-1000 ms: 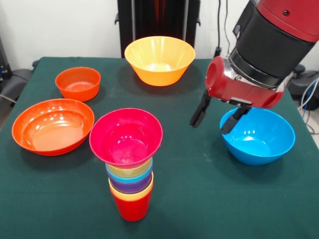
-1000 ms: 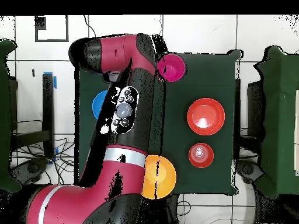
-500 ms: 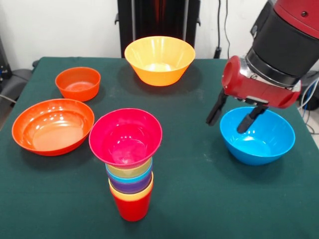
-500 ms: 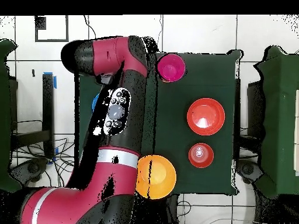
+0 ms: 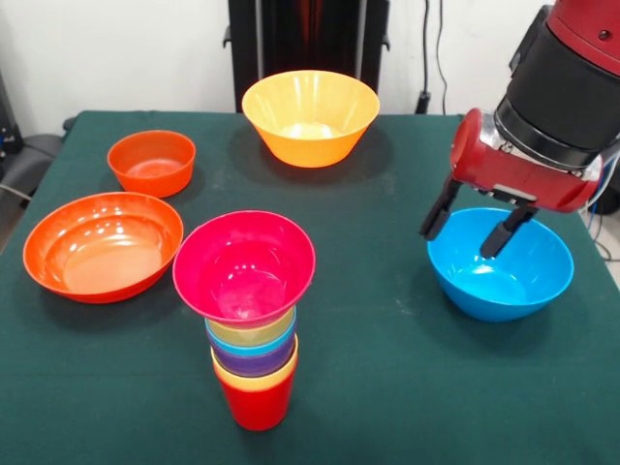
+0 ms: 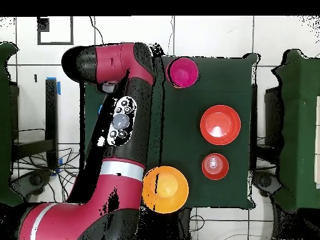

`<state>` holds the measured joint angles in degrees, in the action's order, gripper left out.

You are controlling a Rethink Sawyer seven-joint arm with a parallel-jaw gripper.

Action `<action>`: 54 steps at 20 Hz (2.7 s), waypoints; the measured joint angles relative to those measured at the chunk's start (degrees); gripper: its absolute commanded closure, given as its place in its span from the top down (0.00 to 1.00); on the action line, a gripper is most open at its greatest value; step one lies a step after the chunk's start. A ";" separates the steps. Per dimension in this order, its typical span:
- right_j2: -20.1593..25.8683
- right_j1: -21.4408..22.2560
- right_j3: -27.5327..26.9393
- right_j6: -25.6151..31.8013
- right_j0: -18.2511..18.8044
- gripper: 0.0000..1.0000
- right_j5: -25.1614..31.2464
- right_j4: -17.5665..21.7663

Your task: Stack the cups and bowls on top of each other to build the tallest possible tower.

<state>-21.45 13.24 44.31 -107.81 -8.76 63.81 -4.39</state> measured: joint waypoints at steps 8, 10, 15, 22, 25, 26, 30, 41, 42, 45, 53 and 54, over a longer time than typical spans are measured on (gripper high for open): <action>0.00 -0.01 1.68 -5.13 -0.18 1.00 -0.01 -1.94; 0.00 -0.01 1.98 -5.84 -0.26 1.00 0.00 -2.18; 0.01 -0.04 3.65 -8.82 -0.75 1.00 -1.07 -3.84; 0.01 -0.07 4.56 -10.98 -1.28 1.00 -3.02 -5.49; 0.01 -0.09 4.67 -11.43 -1.53 1.00 -3.17 -6.28; 0.01 -0.08 4.67 -11.59 -1.74 1.00 -3.17 -6.87; 0.01 -0.09 4.67 -11.59 -2.17 1.00 -3.17 -8.23; 0.02 -0.38 4.76 -12.53 -3.49 1.00 -5.87 -12.14; 0.01 -0.43 4.80 -12.76 -3.56 1.00 -6.38 -12.33; 0.00 -0.68 4.86 -13.68 -3.76 1.00 -8.03 -12.99; 0.01 -2.27 5.30 -16.89 -4.36 1.00 -10.46 -13.74; 0.01 -2.39 5.36 -17.03 -4.41 1.00 -10.57 -13.74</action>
<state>-21.44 10.85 49.67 -124.85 -13.17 53.24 -18.13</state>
